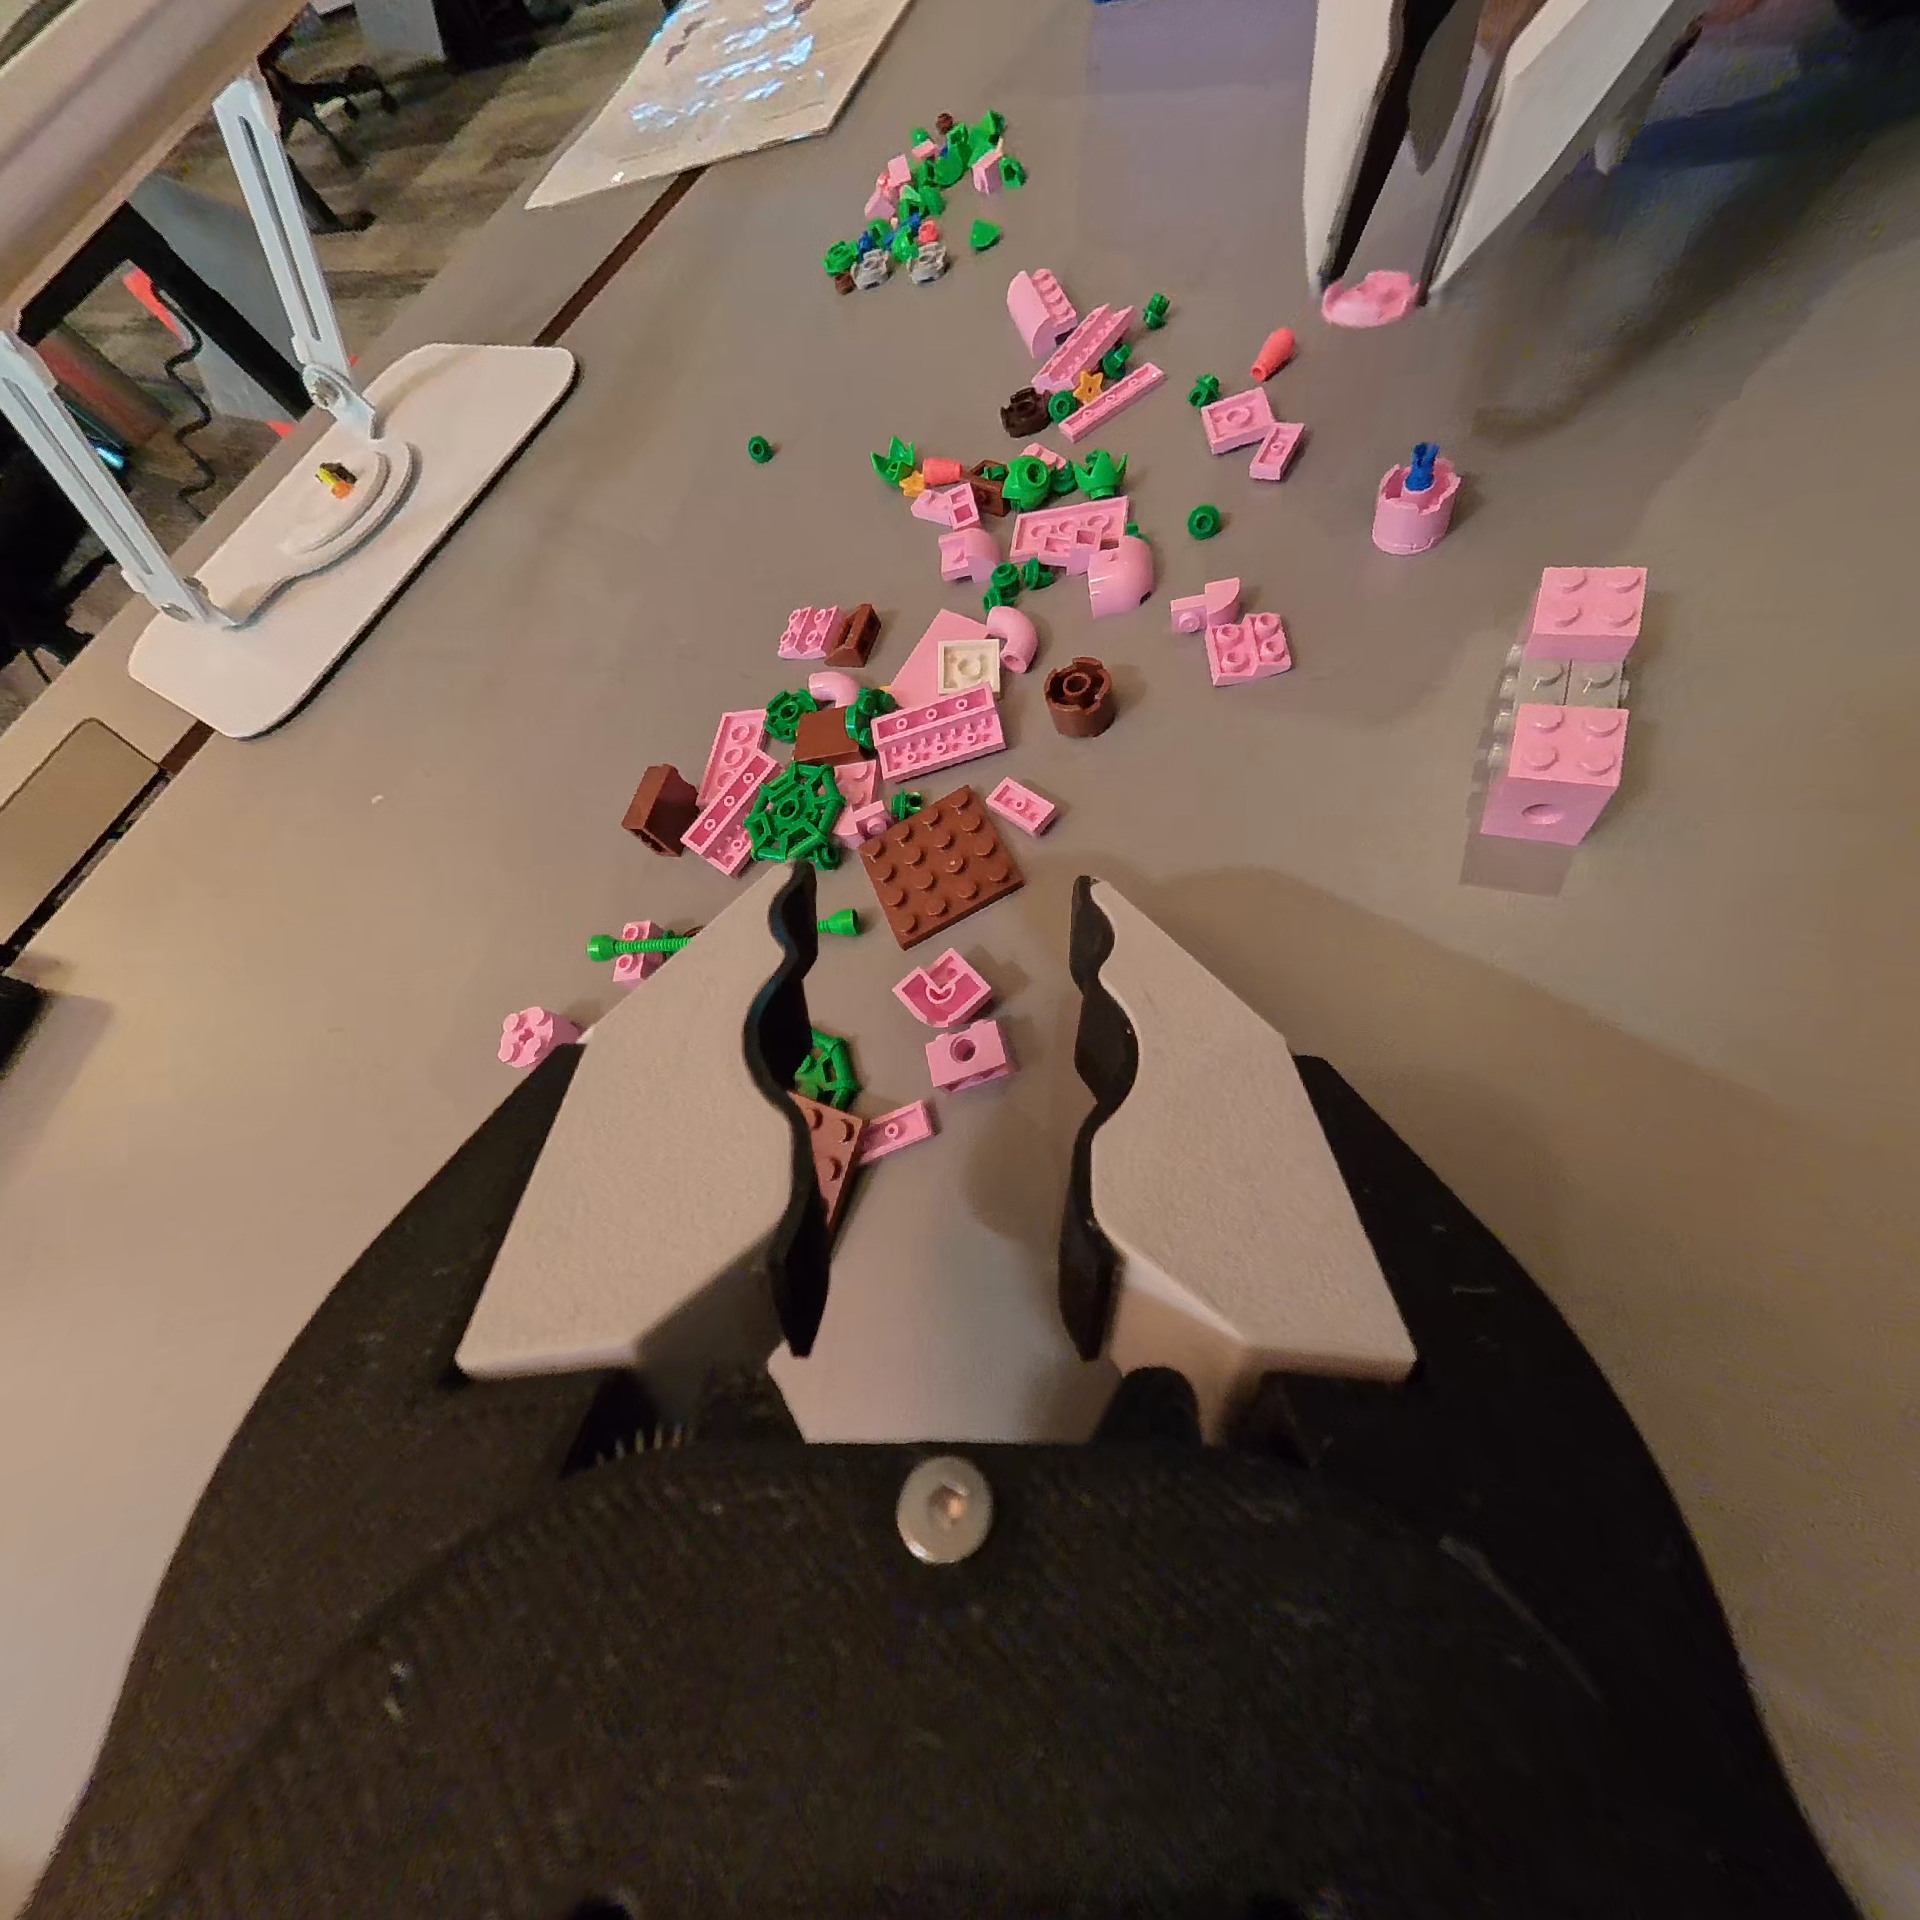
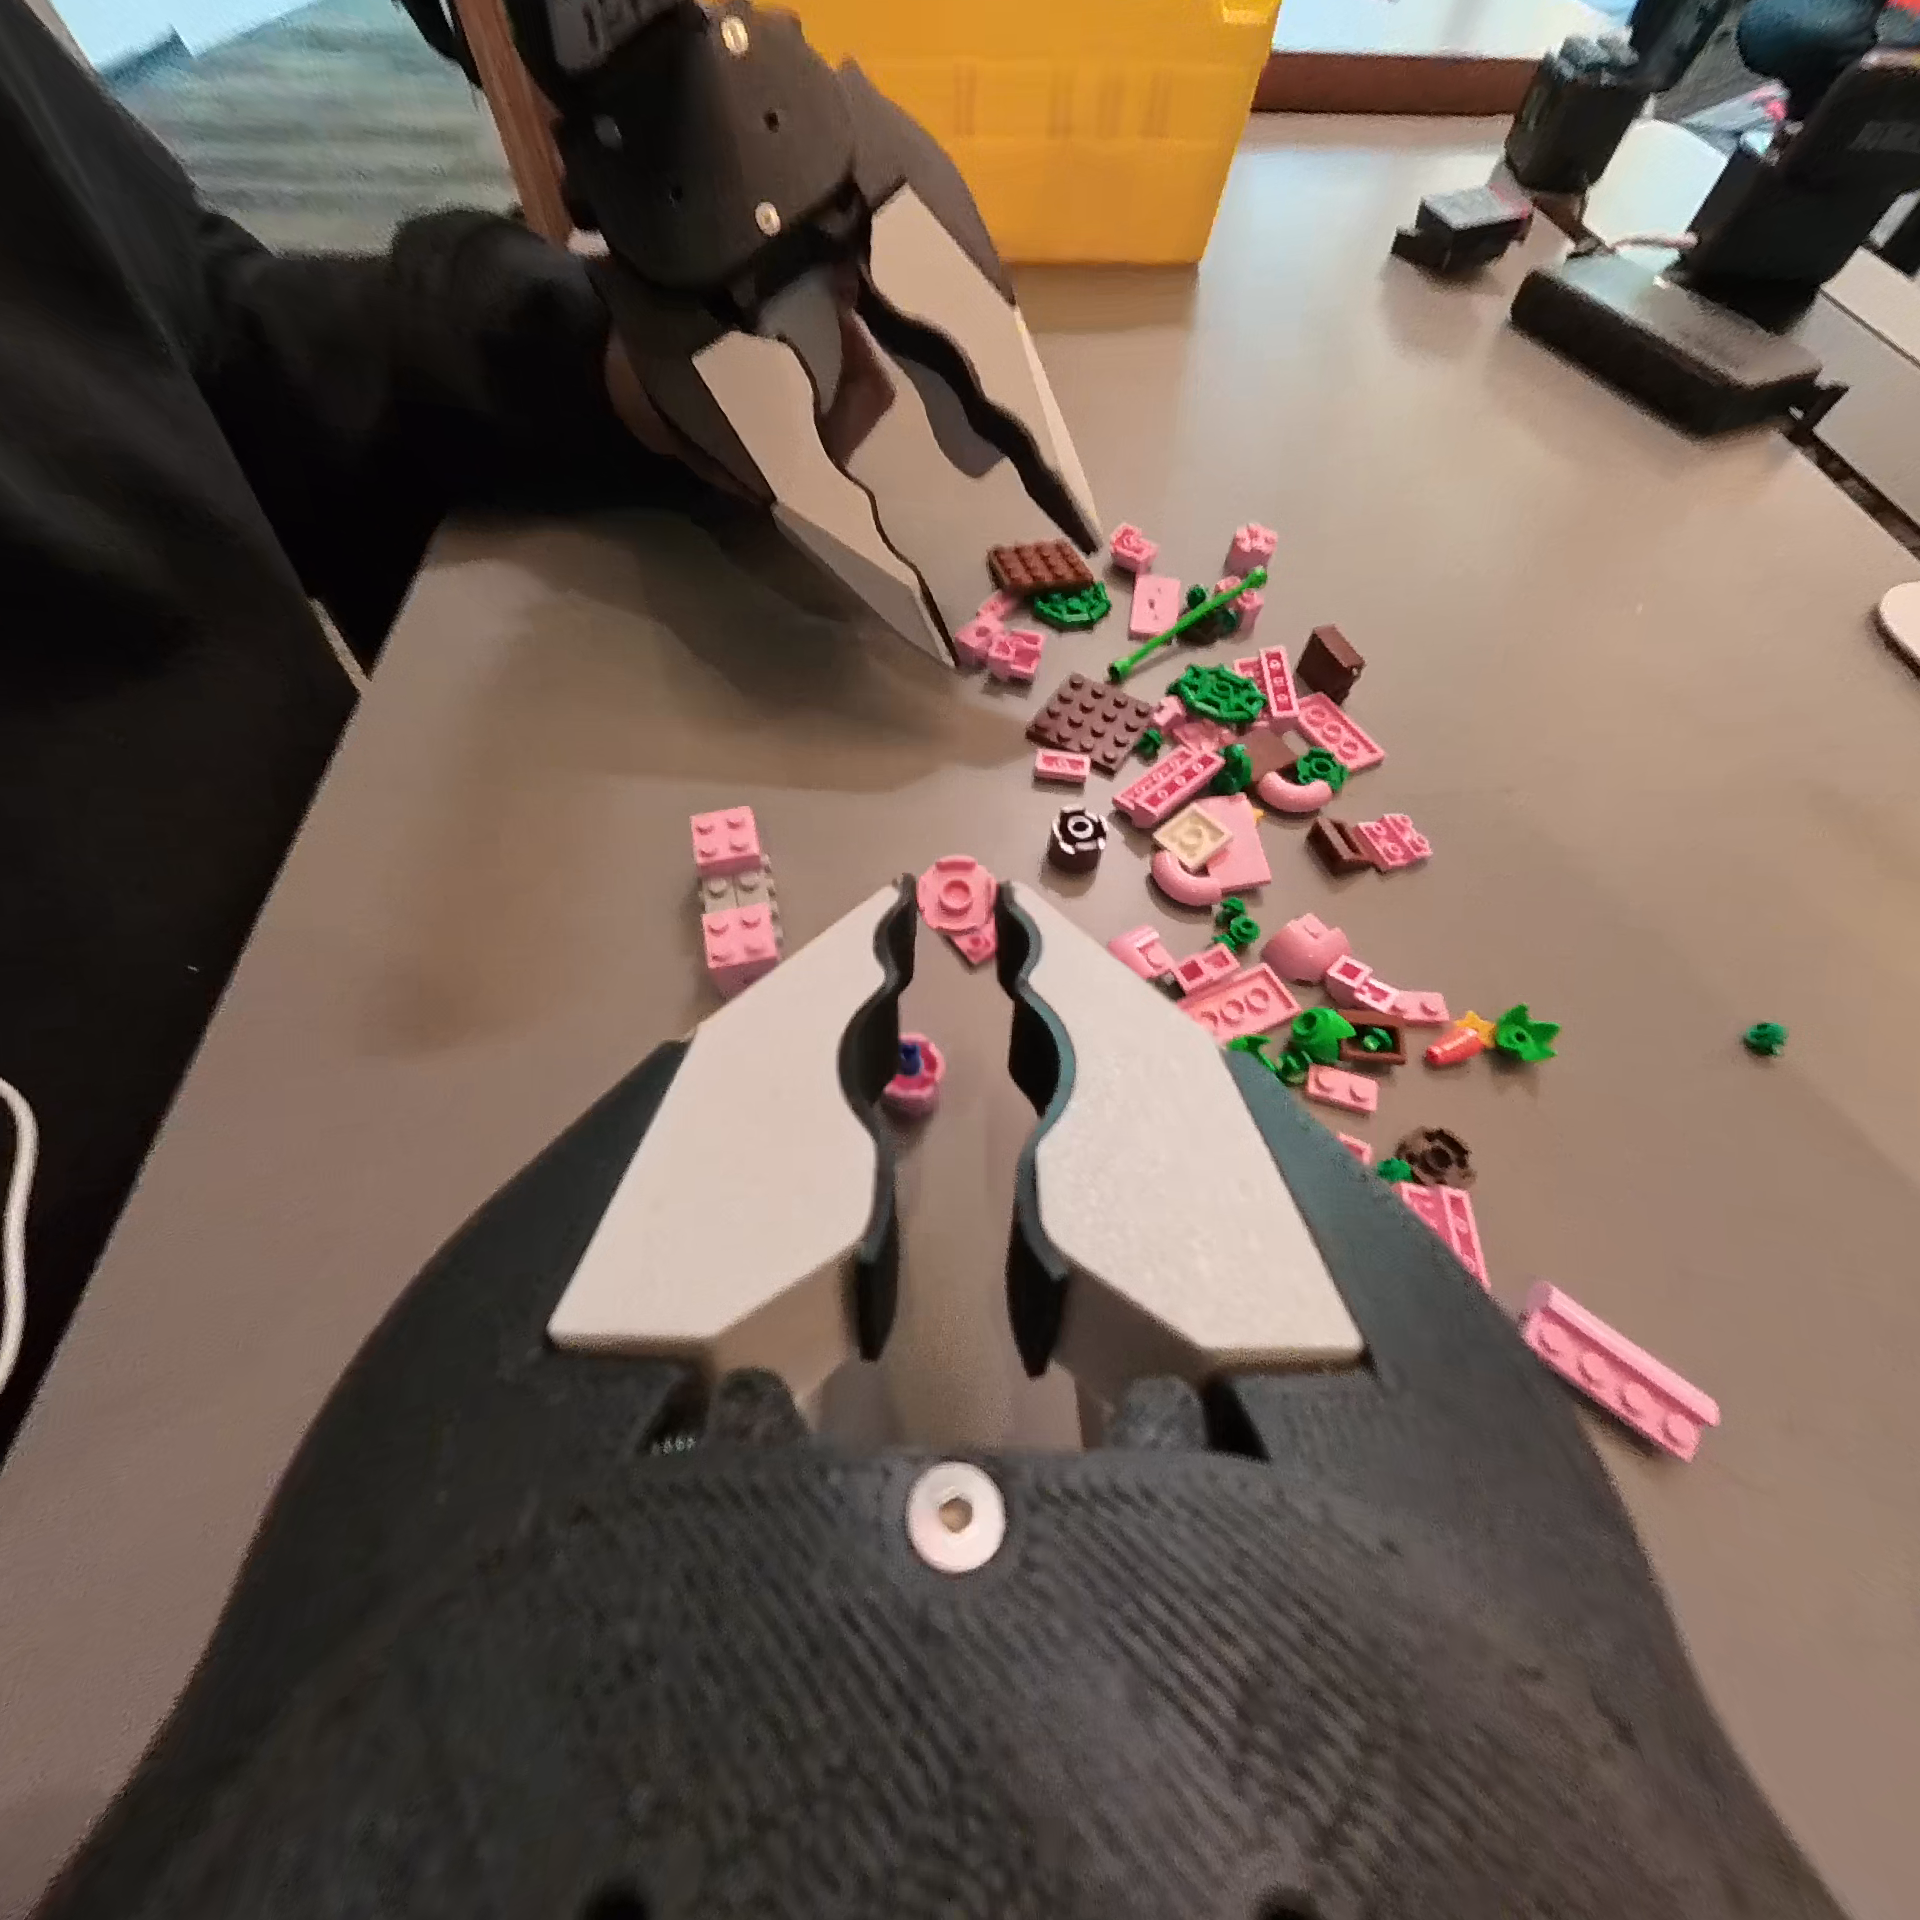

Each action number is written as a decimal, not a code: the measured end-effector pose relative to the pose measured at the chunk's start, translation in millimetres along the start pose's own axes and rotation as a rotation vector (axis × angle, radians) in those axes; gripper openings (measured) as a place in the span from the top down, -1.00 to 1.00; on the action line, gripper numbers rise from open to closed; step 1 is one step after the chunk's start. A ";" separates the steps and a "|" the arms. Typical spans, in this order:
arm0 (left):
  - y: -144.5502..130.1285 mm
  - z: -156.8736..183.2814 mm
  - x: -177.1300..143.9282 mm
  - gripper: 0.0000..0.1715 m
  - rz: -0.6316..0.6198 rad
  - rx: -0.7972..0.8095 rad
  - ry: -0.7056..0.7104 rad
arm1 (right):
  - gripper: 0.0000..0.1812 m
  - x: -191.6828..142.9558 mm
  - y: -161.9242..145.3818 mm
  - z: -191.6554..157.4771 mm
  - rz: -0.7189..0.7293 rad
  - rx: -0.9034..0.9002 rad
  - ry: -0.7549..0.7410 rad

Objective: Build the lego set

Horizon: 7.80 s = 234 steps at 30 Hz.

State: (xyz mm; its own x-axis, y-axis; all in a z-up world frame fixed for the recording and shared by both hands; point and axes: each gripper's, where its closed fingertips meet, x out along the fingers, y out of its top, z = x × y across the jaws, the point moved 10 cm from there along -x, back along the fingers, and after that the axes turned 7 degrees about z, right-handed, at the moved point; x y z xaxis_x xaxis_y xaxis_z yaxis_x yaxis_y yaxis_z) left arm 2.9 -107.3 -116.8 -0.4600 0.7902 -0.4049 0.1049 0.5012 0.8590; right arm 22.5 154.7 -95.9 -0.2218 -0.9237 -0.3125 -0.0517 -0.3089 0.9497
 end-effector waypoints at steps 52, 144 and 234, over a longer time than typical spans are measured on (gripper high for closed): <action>9.7 10.8 13.0 1.00 0.325 -1.062 -0.891 | 0.84 64.3 23.6 -76.5 0.097 -0.759 -0.368; 75.3 154.7 70.3 0.70 -0.140 -0.084 -0.653 | 0.83 -55.9 -37.7 -135.5 -0.118 -0.044 -0.199; 74.6 150.6 77.0 0.82 -0.167 -0.230 -0.810 | 1.00 -44.8 -39.2 -123.5 -0.217 0.122 -0.060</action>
State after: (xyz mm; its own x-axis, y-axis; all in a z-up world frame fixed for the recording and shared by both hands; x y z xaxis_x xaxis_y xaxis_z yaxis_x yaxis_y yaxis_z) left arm 108.1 44.1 -131.0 0.3274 0.7642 -0.5557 -0.1297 0.6189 0.7747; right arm 154.7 180.2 -121.7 -0.2497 -0.8226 -0.5109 -0.2209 -0.4654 0.8571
